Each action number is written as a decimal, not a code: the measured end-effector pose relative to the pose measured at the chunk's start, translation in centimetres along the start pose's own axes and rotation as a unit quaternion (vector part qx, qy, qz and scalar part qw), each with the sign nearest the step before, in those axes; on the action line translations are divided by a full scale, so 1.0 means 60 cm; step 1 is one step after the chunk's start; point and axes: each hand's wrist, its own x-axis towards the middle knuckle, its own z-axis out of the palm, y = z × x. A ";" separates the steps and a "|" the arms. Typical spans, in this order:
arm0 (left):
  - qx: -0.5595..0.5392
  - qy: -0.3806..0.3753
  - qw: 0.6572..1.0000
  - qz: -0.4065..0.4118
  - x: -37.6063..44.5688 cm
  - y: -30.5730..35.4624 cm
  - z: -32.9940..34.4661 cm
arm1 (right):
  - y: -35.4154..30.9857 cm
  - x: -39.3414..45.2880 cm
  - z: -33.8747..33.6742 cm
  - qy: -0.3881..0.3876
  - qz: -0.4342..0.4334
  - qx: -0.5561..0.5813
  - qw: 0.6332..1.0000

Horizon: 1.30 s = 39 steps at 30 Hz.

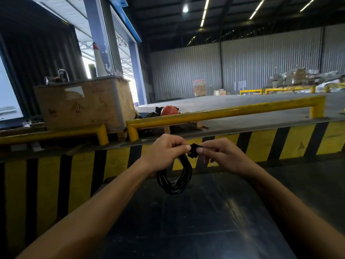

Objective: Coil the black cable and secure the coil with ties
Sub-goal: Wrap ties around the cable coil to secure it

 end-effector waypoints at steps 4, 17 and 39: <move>0.019 0.009 1.000 -0.010 -0.013 -0.020 0.011 | 0.013 -0.012 -0.024 0.091 0.062 0.121 0.986; -0.093 0.066 0.992 -0.050 -0.026 -0.034 0.020 | 0.011 -0.008 -0.011 0.157 0.033 0.007 0.987; -0.224 0.133 0.964 -0.054 -0.037 -0.017 0.045 | -0.051 -0.007 0.036 0.059 0.067 0.105 0.990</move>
